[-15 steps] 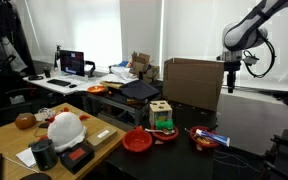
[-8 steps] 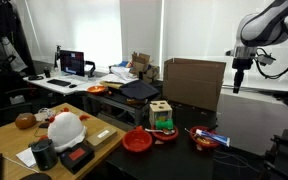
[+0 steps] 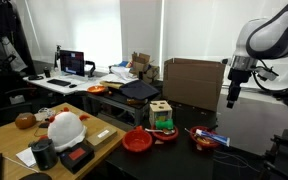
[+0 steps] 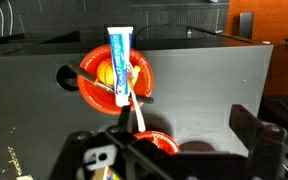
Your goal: Put the tube in the red bowl to the right
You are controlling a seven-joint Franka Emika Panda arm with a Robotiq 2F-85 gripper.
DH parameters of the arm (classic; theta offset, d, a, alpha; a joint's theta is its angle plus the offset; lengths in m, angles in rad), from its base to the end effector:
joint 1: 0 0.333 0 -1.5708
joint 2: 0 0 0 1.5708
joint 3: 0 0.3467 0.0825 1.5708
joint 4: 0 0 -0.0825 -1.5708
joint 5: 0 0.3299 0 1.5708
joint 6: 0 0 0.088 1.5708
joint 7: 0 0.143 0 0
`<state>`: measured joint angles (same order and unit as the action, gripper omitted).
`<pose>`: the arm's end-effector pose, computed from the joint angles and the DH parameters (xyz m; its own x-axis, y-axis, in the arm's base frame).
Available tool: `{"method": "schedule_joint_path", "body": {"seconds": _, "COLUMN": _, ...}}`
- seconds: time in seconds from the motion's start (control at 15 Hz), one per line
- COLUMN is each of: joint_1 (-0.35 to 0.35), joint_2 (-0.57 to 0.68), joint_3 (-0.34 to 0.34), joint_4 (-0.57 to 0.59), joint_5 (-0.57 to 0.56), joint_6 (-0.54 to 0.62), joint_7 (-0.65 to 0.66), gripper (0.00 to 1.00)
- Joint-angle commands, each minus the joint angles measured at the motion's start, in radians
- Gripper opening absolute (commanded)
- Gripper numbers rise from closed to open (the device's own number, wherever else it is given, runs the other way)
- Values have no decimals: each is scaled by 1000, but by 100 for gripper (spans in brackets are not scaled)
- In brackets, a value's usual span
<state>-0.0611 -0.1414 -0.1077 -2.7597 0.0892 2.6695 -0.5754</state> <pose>0.3590 -0.0616 0.3047 0.9442 0.3213 0.0722 0.3237 -0.9459 -0.0242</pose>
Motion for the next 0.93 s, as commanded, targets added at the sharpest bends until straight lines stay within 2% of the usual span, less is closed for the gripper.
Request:
{"method": "schedule_joint_path", "body": {"seconds": 0.0, "joint_1": 42, "joint_2": -32, "joint_3": 54, "joint_4": -29, "joint_5": -64, "joint_6": 68, "joint_7": 149, "gripper": 100}}
{"method": "schedule_joint_path", "body": {"seconds": 0.2, "joint_1": 35, "joint_2": -39, "joint_3": 114, "joint_4": 38, "joint_5": -200, "joint_6": 10, "joint_7": 355, "gripper": 100}}
{"method": "schedule_joint_path", "body": {"seconds": 0.4, "joint_1": 30, "joint_2": -55, "joint_3": 147, "joint_4": 134, "joint_5": -281, "joint_6": -82, "joint_7": 506, "gripper": 100}}
{"method": "schedule_joint_path", "body": {"seconds": 0.6, "joint_1": 31, "joint_2": -71, "joint_3": 155, "joint_4": 237, "joint_5": -311, "joint_6": -169, "joint_7": 587, "gripper": 100}}
{"method": "schedule_joint_path", "body": {"seconds": 0.87, "joint_1": 34, "joint_2": -99, "joint_3": 150, "joint_4": 352, "joint_5": -303, "joint_6": -288, "joint_7": 608, "gripper": 100}}
